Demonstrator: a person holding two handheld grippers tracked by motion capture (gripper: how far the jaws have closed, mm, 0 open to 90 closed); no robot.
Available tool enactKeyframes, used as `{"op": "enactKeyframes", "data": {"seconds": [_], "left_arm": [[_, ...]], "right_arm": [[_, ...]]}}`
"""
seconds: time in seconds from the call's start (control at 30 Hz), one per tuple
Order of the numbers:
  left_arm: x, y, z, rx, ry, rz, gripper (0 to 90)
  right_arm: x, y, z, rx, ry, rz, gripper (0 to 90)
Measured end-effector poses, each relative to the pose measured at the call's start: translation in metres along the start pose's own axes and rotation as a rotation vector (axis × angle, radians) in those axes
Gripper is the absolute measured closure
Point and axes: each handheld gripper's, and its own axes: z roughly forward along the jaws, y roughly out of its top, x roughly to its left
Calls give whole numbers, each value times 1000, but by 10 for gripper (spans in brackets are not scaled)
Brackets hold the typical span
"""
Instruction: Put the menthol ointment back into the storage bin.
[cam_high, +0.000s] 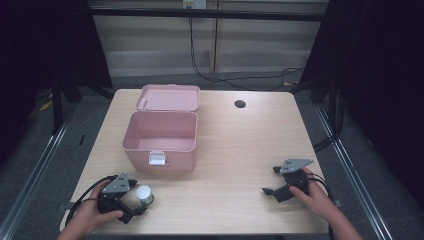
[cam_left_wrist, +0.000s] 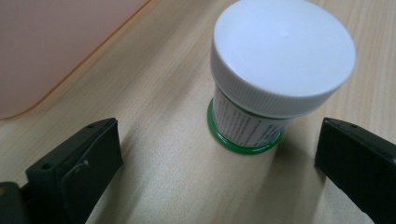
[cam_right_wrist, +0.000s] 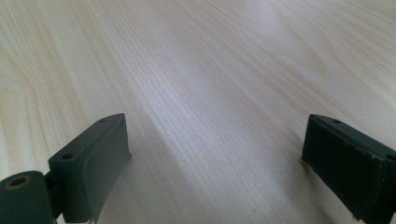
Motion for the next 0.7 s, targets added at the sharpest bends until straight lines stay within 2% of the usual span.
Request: {"op": "enactKeyframes", "data": {"seconds": [0.13, 0.23, 0.27, 0.3, 0.37, 0.4, 0.43, 0.47, 0.5, 0.63, 0.7], "left_arm": [[-2, 1, 1, -3, 15, -22, 0], [-4, 2, 0, 11, 12, -28, 1], [-5, 3, 0, 30, 13, -29, 1], [-6, 6, -2, 69, 17, -25, 10], [-8, 10, -5, 105, 15, -27, 47], [-8, 10, -5, 105, 15, -27, 84], [-10, 16, -10, 174, 20, -27, 144], [-12, 19, -12, 206, 20, -36, 182], [-13, 21, -13, 249, 29, -27, 183], [-19, 33, -18, 358, 14, -22, 216], [-20, 41, -21, 402, 18, -32, 231]], "right_arm": [[0, 0, 0, 0, 0, 0, 68], [0, 0, 0, 0, 0, 0, 68], [0, 0, 0, 0, 0, 0, 68], [0, 0, 0, 0, 0, 0, 68], [0, 0, 0, 0, 0, 0, 68], [0, 0, 0, 0, 0, 0, 68], [0, 0, 0, 0, 0, 0, 68], [0, 0, 0, 0, 0, 0, 68], [0, 0, 0, 0, 0, 0, 68], [0, 0, 0, 0, 0, 0, 68], [0, 0, 0, 0, 0, 0, 68]]}}
